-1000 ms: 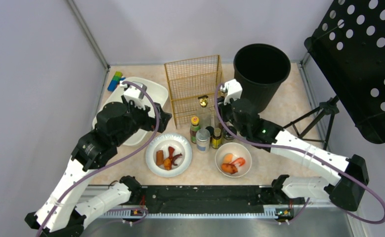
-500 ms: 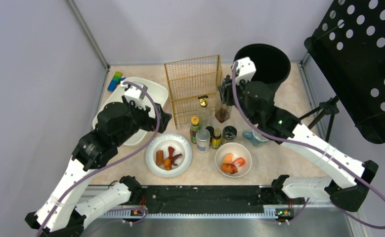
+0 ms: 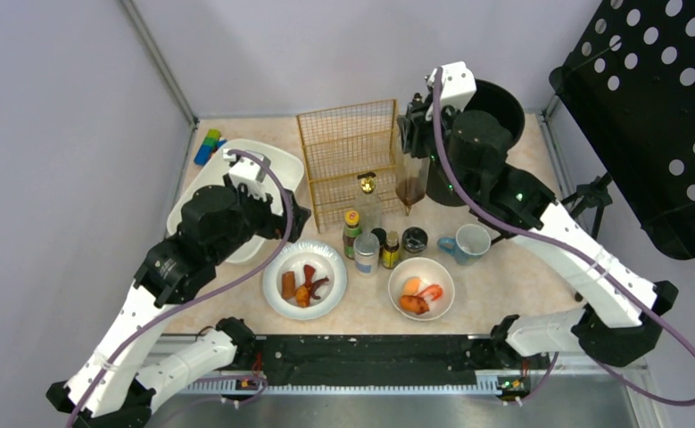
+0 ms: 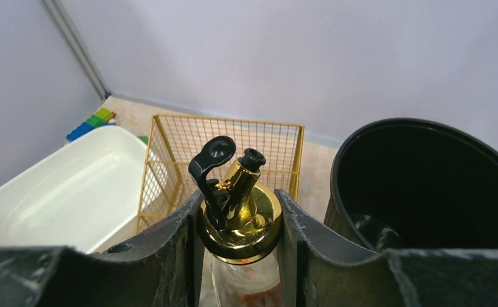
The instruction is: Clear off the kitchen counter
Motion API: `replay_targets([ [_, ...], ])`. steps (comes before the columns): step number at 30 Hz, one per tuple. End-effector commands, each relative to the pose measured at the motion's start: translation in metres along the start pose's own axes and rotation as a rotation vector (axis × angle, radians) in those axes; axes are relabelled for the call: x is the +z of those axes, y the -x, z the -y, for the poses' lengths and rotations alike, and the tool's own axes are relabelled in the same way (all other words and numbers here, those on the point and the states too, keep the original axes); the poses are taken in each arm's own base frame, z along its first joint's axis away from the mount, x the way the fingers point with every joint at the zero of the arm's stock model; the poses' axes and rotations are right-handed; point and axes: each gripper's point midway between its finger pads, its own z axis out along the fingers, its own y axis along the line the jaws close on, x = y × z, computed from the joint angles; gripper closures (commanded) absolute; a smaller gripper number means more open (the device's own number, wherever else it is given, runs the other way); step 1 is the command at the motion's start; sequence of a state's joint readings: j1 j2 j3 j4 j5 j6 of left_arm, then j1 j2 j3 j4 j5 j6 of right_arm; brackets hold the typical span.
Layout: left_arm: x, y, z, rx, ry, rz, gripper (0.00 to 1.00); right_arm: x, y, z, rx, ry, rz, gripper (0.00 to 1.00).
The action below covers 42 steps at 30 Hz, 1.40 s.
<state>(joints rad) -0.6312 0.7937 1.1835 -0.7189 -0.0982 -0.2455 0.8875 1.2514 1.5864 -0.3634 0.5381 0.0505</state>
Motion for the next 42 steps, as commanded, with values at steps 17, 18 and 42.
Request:
replay_targets([
  [17,-0.001,0.0,0.0,0.008,-0.015,0.045,0.01,0.053,0.13,-0.022,0.179,-0.086,0.404,1.0],
  [18,-0.001,-0.001,0.0,0.01,-0.016,0.045,0.01,0.059,0.129,-0.025,0.183,-0.084,0.406,1.0],
  [42,0.003,-0.022,-0.004,0.02,-0.021,0.022,0.01,0.161,0.13,-0.102,0.262,-0.001,0.614,1.0],
])
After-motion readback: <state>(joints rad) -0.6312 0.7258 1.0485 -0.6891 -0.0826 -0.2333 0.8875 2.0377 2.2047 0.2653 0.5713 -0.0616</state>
